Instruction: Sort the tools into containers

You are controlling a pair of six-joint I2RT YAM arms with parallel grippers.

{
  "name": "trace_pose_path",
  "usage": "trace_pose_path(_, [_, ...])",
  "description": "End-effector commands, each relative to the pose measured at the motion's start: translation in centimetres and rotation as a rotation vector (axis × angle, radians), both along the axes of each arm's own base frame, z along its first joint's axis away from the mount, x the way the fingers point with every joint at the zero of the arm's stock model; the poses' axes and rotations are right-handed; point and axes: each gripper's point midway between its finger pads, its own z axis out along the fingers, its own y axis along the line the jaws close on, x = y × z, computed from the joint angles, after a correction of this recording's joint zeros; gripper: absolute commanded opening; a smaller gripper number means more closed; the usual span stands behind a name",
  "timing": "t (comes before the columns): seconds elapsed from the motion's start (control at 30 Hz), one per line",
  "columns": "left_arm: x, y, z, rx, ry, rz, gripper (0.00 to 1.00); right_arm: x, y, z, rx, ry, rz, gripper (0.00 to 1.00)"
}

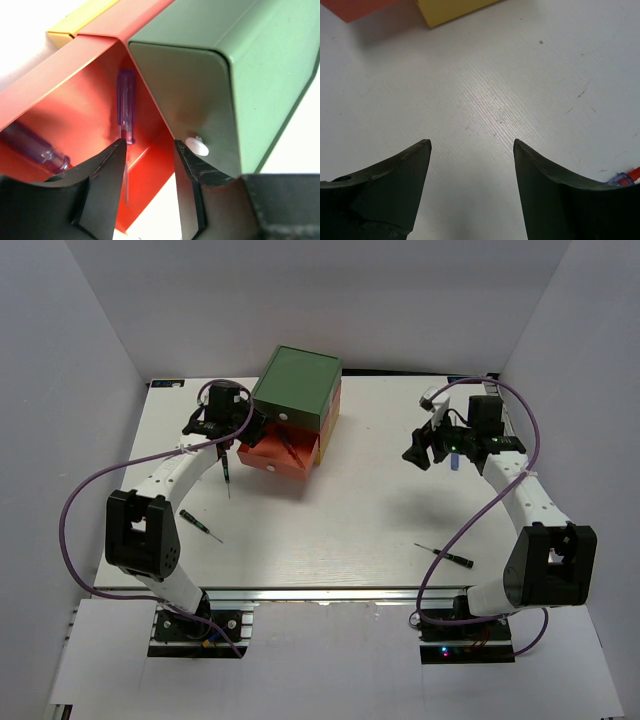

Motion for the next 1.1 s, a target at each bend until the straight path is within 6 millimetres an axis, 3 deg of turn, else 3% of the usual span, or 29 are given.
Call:
trace_pose_path(0.0, [0.8, -0.2, 2.8, -0.007, -0.082, -0.02, 0.54, 1.7, -1.1, 0.7, 0.002, -0.027, -0.107, 0.74])
trace_pose_path(0.13, [0.6, -0.3, 4.3, 0.02, -0.157, -0.074, 0.54, 3.2, -2.6, 0.2, -0.017, -0.012, -0.231, 0.76])
trace_pose_path(0.23, [-0.2, -0.1, 6.9, 0.075, -0.278, -0.138, 0.54, 4.9, -4.6, -1.6, -0.031, 0.055, -0.386, 0.76])
trace_pose_path(0.27, [-1.2, -0.2, 8.1, 0.078, -0.328, -0.174, 0.56, 5.6, -5.0, -1.5, -0.014, 0.08, -0.442, 0.76])
trace_pose_path(0.33, [-2.1, -0.1, 10.2, 0.133, -0.453, -0.233, 0.64, 6.9, -7.5, -2.6, -0.075, 0.116, -0.603, 0.75])
trace_pose_path(0.37, [-3.0, 0.0, 9.4, 0.146, -0.465, -0.254, 0.67, 7.5, -9.1, -4.3, -0.131, 0.153, -0.694, 0.75])
trace_pose_path(0.4, [-4.3, 0.0, 12.1, 0.162, -0.572, -0.287, 0.75, 8.4, -9.8, -3.8, -0.122, 0.157, -0.753, 0.75])
trace_pose_path(0.47, [-5.7, 0.5, 12.6, 0.194, -0.623, -0.305, 0.81, 8.8, -11.7, -5.6, -0.183, 0.206, -0.861, 0.76])
trace_pose_path(0.57, [-8.1, 2.2, 12.0, 0.237, -0.637, -0.28, 0.89, 9.3, -13.4, -7.1, -0.223, 0.24, -0.948, 0.77])
trace_pose_path(0.6, [-8.8, 2.8, 10.3, 0.247, -0.596, -0.272, 0.9, 9.4, -13.6, -7.3, -0.227, 0.241, -0.963, 0.77])
trace_pose_path(0.63, [-9.8, 3.3, 10.7, 0.251, -0.612, -0.257, 0.91, 9.5, -13.8, -8.1, -0.239, 0.253, -0.97, 0.77])
trace_pose_path(0.7, [-10.9, 3.9, 9.6, 0.256, -0.584, -0.248, 0.92, 9.7, -15.9, -8.8, -0.245, 0.261, -1.019, 0.77])
trace_pose_path(0.9, [-14.2, 5.1, 6.1, 0.227, -0.511, -0.197, 0.92, 11.3, -18.1, -11.9, -0.268, 0.297, -1.031, 0.74])
trace_pose_path(0.93, [-14.5, 5.4, 5.0, 0.222, -0.486, -0.179, 0.92, 11.8, -18.2, -11.9, -0.262, 0.291, -1.026, 0.7])
trace_pose_path(1.07, [-16.0, 6.1, 4.5, 0.203, -0.488, -0.132, 0.93, 12.9, -18.1, -13.1, -0.254, 0.307, -0.993, 0.6])
